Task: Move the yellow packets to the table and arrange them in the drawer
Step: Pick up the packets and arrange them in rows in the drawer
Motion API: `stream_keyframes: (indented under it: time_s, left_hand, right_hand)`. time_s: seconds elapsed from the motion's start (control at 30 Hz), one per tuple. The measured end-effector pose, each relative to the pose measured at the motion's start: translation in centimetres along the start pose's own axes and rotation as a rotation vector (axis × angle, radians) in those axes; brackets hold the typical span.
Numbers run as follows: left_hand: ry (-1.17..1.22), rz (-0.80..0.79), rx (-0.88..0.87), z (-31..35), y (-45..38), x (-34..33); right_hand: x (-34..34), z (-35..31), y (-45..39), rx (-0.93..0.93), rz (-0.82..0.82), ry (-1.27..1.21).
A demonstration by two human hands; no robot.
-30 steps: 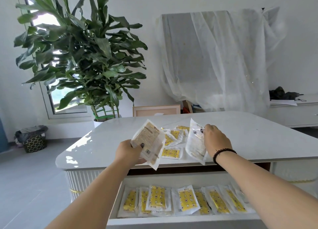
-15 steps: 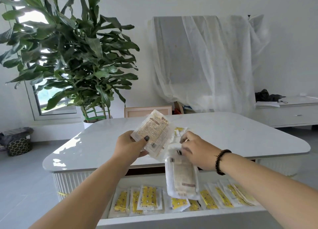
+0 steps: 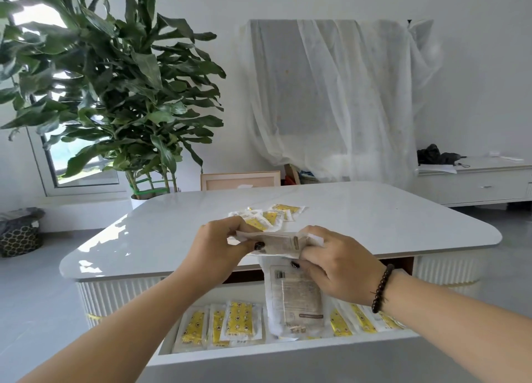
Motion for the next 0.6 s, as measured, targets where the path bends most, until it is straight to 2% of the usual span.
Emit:
stream_keyframes:
  time_s: [0.07,0.13,0.2,0.27,0.43,0.5,0.6]
  left_hand:
    - [0.036,0.029,0.110,-0.1,-0.1,0.1]
    - [0.100,0.023,0.332,-0.7,-0.1,0.0]
    - [0.177,-0.055,0.546,-1.0,0.4,-0.6]
    - [0.290,-0.149,0.667,-0.7,1.0,-1.3]
    - [0.741,-0.305,0.700,0.9,1.6,-1.9]
    - [0.744,-0.298,0.700,0.7,1.6,-1.7]
    - [0.609,-0.169,0.724,-0.5,1.6,-1.8]
  right_hand:
    - [0.7,-0.4,-0.4,0.020,0.089,0.053]
    - [1.3,-0.8,-0.8,0.054,0.165,0.118]
    - [1.6,-1.0,-1.3,0.100,0.186,0.189]
    - [1.3,-1.3,-1.7,0.168,0.163,0.279]
    - [0.3,-2.6,-2.4,0.296,0.118,0.372]
    - [0.1,-3.0,-2.7,0.327,0.099,0.394]
    - [-0.4,-3.7,-2.9,0.349,0.102,0.396]
Point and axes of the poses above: each hand's wrist, its own y-axis away from the middle knuckle, its own x-axis out of the back of the hand, z = x × y, the point moved 5 cm from there along -y, towards the middle knuckle, and after that the axes turned 9 degrees about x, right-handed, at the moved point
